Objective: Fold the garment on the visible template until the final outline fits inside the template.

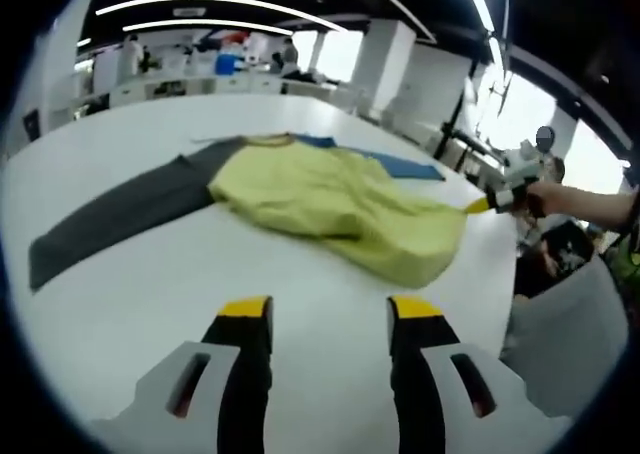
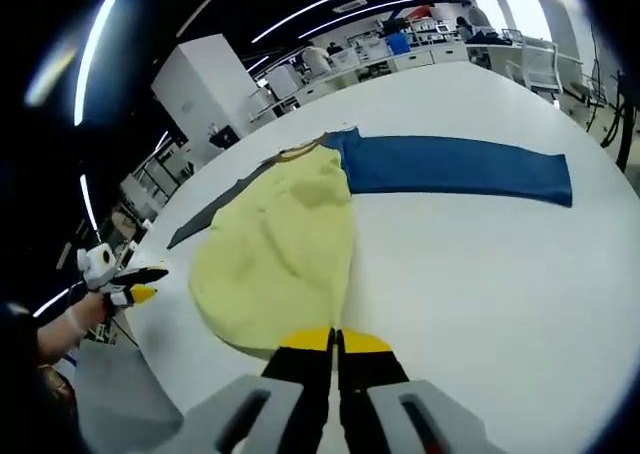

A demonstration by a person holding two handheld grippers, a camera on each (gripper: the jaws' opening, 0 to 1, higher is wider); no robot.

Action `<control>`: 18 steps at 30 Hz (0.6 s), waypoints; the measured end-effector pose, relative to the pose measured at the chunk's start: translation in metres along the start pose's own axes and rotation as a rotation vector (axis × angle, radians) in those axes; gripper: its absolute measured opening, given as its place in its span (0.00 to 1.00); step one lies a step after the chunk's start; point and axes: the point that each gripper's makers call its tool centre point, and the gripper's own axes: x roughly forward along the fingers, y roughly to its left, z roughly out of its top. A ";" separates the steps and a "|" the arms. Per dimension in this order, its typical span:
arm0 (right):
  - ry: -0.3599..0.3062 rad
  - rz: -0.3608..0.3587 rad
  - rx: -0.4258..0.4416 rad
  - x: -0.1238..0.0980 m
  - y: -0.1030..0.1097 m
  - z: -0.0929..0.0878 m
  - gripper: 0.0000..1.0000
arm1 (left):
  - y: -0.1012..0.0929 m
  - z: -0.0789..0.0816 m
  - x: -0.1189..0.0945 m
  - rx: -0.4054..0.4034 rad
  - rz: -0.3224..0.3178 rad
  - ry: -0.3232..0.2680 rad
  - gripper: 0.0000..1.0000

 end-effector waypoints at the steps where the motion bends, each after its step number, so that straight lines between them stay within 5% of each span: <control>1: 0.003 0.000 0.003 -0.001 0.000 -0.002 0.00 | 0.002 0.003 0.005 -0.010 0.000 -0.004 0.39; 7: 0.018 -0.003 0.019 -0.003 0.000 -0.014 0.00 | 0.017 0.015 0.027 -0.044 0.017 -0.013 0.35; 18: 0.024 -0.023 0.036 -0.010 -0.006 -0.023 0.00 | 0.041 0.015 0.059 -0.169 0.050 -0.001 0.22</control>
